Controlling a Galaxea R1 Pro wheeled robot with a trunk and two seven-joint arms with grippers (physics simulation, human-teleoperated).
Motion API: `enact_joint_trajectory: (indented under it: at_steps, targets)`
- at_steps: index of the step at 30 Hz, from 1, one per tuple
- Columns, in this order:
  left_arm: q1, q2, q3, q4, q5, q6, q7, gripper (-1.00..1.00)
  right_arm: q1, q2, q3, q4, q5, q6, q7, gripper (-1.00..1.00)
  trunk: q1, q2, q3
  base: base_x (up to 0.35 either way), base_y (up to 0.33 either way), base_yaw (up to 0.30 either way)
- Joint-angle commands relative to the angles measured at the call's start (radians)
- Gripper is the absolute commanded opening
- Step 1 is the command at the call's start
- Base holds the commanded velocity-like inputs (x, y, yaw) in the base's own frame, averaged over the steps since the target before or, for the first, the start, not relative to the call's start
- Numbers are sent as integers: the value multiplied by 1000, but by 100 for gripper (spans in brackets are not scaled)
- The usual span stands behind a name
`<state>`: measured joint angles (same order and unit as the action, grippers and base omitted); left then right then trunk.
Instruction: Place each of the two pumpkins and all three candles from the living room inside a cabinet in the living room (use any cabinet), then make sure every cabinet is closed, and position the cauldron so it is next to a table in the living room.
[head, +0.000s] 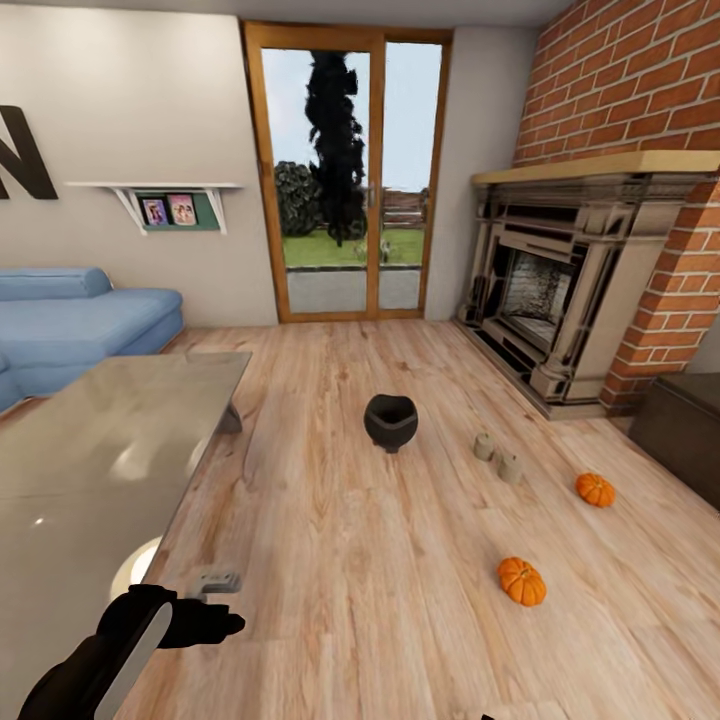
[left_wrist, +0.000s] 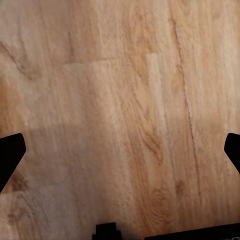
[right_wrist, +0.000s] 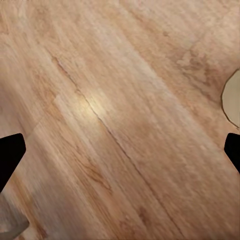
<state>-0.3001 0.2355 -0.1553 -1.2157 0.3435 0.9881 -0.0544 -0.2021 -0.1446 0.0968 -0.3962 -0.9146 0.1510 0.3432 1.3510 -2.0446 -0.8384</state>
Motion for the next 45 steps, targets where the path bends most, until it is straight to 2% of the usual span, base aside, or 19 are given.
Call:
enact_joint_trajectory:
  at_steps: [1,13,22,30,45]
  targets:
    - [-1,1,-1,-1,-6,3,-6,100,0,-1,6,-1,-10,2,0,100,0,0,-1,4,64,-100]
    - [-1,1,-2,-1,-6,3,-5,100,0,-1,6,-1,-10,1,1,100,0,0,-3,1,76,-65]
    - [-1,1,-4,-1,-6,3,-5,100,0,-1,5,-1,-10,1,1,100,0,0,-3,0,7,-213]
    - [-1,1,-6,-1,-6,3,-5,100,0,-1,5,0,-10,-1,2,100,0,0,-3,0,0,-86]
    - [-1,1,-6,-1,-7,3,-5,100,-1,-1,4,0,-10,-1,2,100,0,0,-3,85,71,-259]
